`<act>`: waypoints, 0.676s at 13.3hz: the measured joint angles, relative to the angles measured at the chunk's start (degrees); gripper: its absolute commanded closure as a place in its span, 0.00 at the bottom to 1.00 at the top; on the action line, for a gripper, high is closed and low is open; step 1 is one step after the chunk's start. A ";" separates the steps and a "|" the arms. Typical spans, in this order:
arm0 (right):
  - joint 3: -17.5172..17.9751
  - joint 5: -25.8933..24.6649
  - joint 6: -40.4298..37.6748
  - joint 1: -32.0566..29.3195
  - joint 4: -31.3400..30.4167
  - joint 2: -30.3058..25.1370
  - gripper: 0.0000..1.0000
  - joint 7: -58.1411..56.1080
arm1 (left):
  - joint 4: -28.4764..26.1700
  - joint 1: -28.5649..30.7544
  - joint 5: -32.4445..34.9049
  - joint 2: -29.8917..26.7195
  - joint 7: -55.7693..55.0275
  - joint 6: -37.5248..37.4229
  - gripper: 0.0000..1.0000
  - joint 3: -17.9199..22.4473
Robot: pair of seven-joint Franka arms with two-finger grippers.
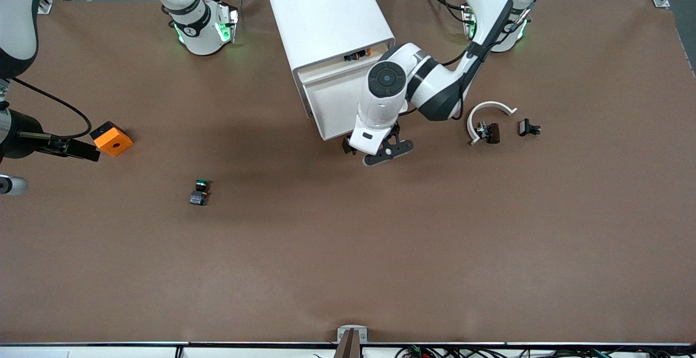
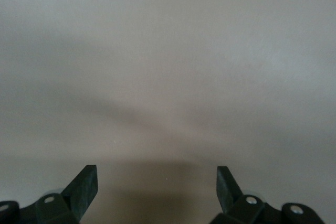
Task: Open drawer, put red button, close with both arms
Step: 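Push the drawer shut with the left gripper while the right gripper returns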
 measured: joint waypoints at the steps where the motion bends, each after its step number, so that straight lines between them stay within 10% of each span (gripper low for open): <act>1: 0.00 0.09 0.11 -0.33 -0.26 -0.01 0.00 -0.67 | 0.01 -0.59 0.00 0.58 -0.88 0.00 0.00 0.01; 9: 0.02 0.18 5.21 -0.76 -12.33 -8.16 0.00 -1.58 | 0.23 -4.15 0.00 1.65 -5.40 -2.21 0.00 -1.01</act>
